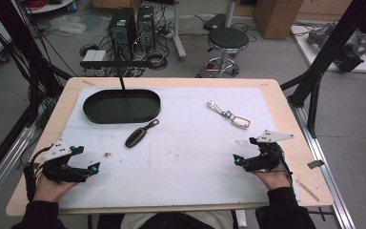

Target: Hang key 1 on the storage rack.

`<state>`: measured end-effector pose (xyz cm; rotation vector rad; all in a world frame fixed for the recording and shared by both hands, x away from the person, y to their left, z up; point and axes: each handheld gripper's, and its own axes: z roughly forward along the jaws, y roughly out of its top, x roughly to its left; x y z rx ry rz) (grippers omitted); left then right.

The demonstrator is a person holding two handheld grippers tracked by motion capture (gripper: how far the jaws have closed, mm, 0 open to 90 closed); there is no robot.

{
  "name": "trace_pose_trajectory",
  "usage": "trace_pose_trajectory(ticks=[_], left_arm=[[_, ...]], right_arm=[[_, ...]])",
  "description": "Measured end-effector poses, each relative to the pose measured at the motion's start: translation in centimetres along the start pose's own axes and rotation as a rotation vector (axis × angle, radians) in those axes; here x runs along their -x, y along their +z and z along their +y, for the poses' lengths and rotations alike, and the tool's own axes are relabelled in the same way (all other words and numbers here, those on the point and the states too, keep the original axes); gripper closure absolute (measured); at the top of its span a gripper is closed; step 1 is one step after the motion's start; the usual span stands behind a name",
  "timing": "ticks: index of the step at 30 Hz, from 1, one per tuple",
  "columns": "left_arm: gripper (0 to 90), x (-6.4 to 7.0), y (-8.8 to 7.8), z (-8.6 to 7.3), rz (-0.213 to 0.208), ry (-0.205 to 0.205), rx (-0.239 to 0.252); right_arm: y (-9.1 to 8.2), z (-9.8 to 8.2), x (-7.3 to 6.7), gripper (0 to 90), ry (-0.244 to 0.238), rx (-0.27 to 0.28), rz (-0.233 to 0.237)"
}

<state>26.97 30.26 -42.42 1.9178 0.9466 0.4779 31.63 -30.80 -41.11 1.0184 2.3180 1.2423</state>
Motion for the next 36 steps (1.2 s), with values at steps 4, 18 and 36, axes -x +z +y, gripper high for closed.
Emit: trace_pose_trajectory(ticks=[4, 18, 36], left_arm=[[8.8, 0.0, 0.3, 0.0, -0.001, -0.002, -0.010], [8.8, 0.0, 0.1, -0.1, 0.004, -0.002, -0.001], [8.8, 0.1, 0.0, -0.3, 0.015, -0.010, -0.010]], right_arm=[[-0.1, 0.0, -0.1, 0.7, 0.007, 0.003, 0.009], [0.4, 0.4, -0.4, 0.8, 0.007, 0.004, 0.020], [2.1, 2.3, 0.0, 0.7, -0.018, -0.031, 0.014]])
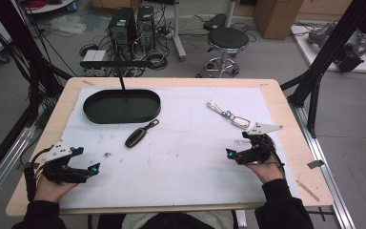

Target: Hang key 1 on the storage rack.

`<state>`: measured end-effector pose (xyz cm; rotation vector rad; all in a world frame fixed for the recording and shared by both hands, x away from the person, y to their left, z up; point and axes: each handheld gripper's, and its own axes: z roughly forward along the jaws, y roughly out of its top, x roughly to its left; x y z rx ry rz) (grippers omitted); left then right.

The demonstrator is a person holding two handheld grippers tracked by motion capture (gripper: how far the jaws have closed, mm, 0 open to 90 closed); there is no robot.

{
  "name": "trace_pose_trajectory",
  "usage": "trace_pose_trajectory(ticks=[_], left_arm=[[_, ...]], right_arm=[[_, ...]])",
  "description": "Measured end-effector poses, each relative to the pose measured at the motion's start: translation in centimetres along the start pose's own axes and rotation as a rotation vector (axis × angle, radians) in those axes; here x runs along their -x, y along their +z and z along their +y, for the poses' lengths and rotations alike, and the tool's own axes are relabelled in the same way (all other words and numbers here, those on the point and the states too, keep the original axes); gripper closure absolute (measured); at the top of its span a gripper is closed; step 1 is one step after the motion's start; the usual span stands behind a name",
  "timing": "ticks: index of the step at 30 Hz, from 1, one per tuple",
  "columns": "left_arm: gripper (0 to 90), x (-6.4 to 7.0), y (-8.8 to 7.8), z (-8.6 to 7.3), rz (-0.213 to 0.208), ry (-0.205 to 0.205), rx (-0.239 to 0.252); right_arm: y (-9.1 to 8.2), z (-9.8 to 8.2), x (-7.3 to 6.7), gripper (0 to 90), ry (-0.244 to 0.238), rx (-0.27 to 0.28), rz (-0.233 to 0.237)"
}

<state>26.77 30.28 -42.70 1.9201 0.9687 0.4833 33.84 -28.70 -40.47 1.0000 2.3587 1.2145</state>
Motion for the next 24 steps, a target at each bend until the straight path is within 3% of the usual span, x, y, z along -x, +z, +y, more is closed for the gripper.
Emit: trace_pose_trajectory(ticks=[7, 11, 13, 18, 24], left_arm=[[8.9, 0.0, 0.1, 0.0, -0.001, 0.001, 0.000], [8.9, 0.0, 0.1, -0.1, -0.003, 0.002, -0.002], [8.8, 0.0, 0.2, -0.1, -0.004, 0.002, -0.001], [8.9, -0.1, 0.2, -0.1, -0.004, 0.002, -0.002], [8.8, -0.1, 0.2, -0.1, -0.006, 0.001, -0.003]], right_arm=[[0.0, 1.1, 0.9, 0.8, -0.001, -0.014, -0.003], [0.3, 2.0, 1.5, 0.8, 0.003, -0.026, 0.018], [0.4, 2.5, 1.9, 0.8, 0.028, -0.014, 0.042], [0.7, 4.0, 3.1, 0.8, 0.035, -0.020, 0.048], [1.1, 5.8, 3.9, 0.8, 0.009, -0.045, 0.035]])
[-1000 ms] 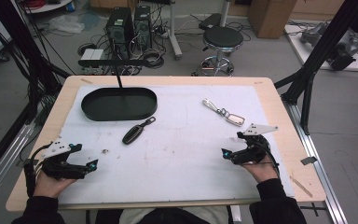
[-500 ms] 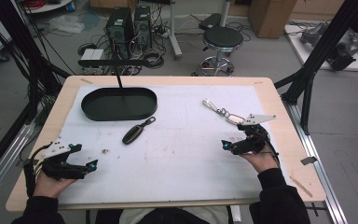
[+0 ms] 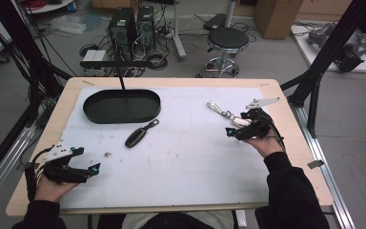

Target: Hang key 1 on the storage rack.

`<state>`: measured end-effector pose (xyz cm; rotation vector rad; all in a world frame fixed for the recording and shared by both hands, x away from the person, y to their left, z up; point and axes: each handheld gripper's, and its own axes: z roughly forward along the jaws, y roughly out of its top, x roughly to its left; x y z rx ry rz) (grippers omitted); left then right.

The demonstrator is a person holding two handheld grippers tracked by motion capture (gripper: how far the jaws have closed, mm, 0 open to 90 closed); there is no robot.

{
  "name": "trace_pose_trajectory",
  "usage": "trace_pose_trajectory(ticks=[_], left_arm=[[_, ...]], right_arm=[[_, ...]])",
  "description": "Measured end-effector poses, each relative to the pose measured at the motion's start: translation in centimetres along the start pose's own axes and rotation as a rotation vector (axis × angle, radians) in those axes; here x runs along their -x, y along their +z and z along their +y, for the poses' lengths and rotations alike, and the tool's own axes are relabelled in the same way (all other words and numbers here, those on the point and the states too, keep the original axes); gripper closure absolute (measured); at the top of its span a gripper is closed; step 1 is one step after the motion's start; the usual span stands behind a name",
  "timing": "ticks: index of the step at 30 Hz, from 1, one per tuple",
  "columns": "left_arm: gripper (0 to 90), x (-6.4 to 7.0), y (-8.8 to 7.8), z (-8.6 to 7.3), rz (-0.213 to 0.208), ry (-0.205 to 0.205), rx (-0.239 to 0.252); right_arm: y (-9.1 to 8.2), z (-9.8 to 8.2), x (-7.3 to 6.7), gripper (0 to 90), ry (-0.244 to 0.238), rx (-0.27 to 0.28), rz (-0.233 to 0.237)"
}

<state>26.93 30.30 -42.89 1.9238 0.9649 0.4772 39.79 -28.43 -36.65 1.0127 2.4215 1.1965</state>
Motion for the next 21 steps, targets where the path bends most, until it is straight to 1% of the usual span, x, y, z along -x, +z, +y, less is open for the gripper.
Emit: trace_pose_trajectory(ticks=[4, 7, 11, 14, 16, 18, 20, 21], left_arm=[[8.8, -0.1, 0.0, 0.0, -0.003, -0.001, 0.002], [8.8, -0.1, 0.0, 0.0, -0.007, -0.003, 0.005], [8.8, -0.1, 0.1, 0.0, -0.008, 0.000, 0.003], [8.9, -0.1, 0.1, 0.0, -0.008, -0.002, 0.002], [8.8, -0.2, 0.1, 0.0, -0.008, -0.003, 0.002], [8.9, -0.2, 0.1, 0.0, -0.011, -0.002, 0.002], [8.9, -0.2, 0.1, 0.0, -0.010, -0.001, 0.002], [9.1, -0.2, 0.1, 0.0, -0.012, -0.004, 0.004]], right_arm=[[0.3, 0.6, 0.5, 0.8, 0.005, -0.016, -0.005], [0.6, 0.9, 0.9, 0.8, -0.002, -0.025, -0.007], [1.1, 1.5, 1.3, 0.8, -0.005, -0.060, -0.004], [1.4, 2.0, 1.6, 0.8, 0.005, -0.072, 0.003], [1.6, 2.3, 1.8, 0.8, -0.002, -0.082, -0.004], [1.8, 2.7, 2.0, 0.8, -0.002, -0.100, 0.004], [1.9, 3.0, 2.2, 0.8, 0.001, -0.099, 0.008], [2.0, 3.2, 2.2, 0.8, -0.002, -0.102, 0.000]])
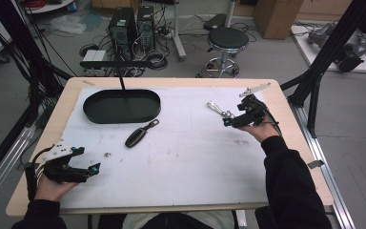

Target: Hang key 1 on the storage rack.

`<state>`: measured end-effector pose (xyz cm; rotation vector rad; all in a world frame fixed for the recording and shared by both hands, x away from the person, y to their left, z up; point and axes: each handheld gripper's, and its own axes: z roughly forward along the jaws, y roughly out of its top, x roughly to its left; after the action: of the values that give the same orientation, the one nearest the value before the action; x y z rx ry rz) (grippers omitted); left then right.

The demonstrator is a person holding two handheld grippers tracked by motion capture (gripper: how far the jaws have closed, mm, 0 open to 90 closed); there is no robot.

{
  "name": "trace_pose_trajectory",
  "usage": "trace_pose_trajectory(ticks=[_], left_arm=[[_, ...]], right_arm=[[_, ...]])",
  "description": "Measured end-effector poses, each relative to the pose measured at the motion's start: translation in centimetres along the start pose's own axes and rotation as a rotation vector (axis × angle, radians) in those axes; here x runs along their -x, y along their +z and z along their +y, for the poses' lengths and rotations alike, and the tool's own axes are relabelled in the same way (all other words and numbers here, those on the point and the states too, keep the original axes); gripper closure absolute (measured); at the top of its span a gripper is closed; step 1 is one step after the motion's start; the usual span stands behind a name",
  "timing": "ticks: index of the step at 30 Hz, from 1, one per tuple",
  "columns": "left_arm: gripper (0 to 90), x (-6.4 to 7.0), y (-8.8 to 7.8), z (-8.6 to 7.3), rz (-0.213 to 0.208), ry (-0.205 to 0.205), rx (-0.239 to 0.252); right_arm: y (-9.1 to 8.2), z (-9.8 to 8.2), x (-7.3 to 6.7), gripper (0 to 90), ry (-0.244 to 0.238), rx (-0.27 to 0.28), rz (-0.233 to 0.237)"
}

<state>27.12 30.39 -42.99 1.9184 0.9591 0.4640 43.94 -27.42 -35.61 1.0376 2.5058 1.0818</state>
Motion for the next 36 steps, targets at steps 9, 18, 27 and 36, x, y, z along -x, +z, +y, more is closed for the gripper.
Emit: trace_pose_trajectory(ticks=[9, 18, 27, 36], left_arm=[[9.1, 0.0, 0.0, 0.0, 0.002, -0.002, 0.001], [9.1, -0.1, 0.2, 0.0, -0.001, 0.003, -0.005], [9.1, 0.0, 0.1, 0.1, 0.004, 0.014, -0.011], [9.1, 0.1, 0.3, 0.1, 0.006, 0.012, -0.016]], right_arm=[[1.4, 1.5, 1.1, 0.8, -0.006, -0.010, -0.007], [3.1, 2.4, 1.7, 0.8, -0.006, -0.049, 0.000], [4.9, 3.1, 2.9, 0.8, 0.013, -0.033, -0.001], [6.6, 2.1, 4.9, 0.8, 0.050, -0.083, -0.007]])
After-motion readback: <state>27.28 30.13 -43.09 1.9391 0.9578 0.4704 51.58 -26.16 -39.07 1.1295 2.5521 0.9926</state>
